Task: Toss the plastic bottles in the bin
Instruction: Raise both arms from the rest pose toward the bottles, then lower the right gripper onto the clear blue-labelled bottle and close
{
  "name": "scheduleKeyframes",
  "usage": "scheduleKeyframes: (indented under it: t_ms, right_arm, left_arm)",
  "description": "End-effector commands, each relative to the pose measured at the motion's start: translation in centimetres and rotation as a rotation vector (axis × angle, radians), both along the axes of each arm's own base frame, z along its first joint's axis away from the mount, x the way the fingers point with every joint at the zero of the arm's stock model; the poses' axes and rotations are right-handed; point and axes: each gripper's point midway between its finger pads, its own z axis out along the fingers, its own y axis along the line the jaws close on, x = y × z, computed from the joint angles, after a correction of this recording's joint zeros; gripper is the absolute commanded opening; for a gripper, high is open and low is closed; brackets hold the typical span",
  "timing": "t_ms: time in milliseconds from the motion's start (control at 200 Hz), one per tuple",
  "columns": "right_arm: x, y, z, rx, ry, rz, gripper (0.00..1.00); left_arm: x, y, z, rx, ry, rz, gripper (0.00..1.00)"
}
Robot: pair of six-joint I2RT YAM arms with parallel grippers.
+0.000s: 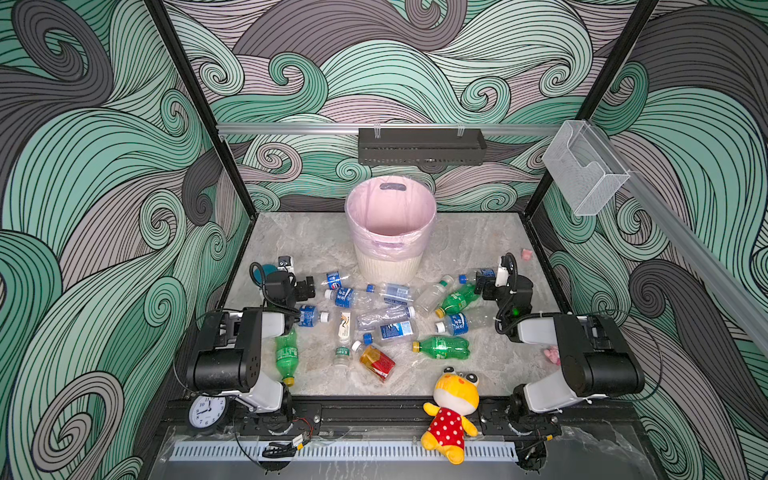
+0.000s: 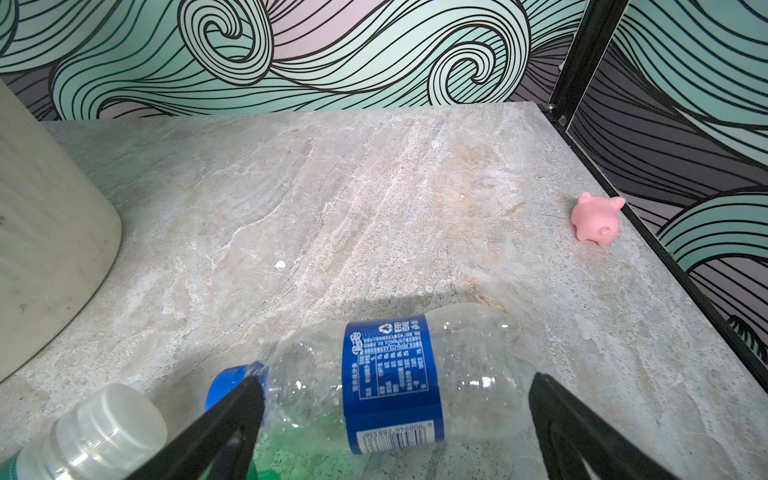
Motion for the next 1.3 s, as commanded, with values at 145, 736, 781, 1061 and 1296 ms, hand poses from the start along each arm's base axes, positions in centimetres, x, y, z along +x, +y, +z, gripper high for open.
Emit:
scheduleKeyframes:
  t_ms: [145,736,781,1061,1296]
  right_arm:
    - [0.2,0.3,2.8,-0.045,0.038,0.018,1.0]
    - [-3.3,7.0,9.8,-0.239,0.247,0.428,0.9]
    - [-3.8,8.1,9.8,-0.252,0.258,0.492,0.9]
    - [-7.9,9.2,9.1,-0.315,0.52,0.59,0.77]
    - [-11.0,10.3,7.4,-0.478,0.551,0.812,0.76]
  left_arm:
    - [0.2,0.5,7.1,0.038,-0.083,0.04,0.99]
    - [-6.9,-2.3,19.5,0.042,0.024,0.045,0.99]
    - [-7.5,-2.6,19.9,0.035,0.039,0.024,0.99]
    - [-11.5,-4.7,19.3,0.023,0.171,-0.142,0.99]
    - [-14.0,-5.9,18.6,0.026,0.215,-0.243,0.99]
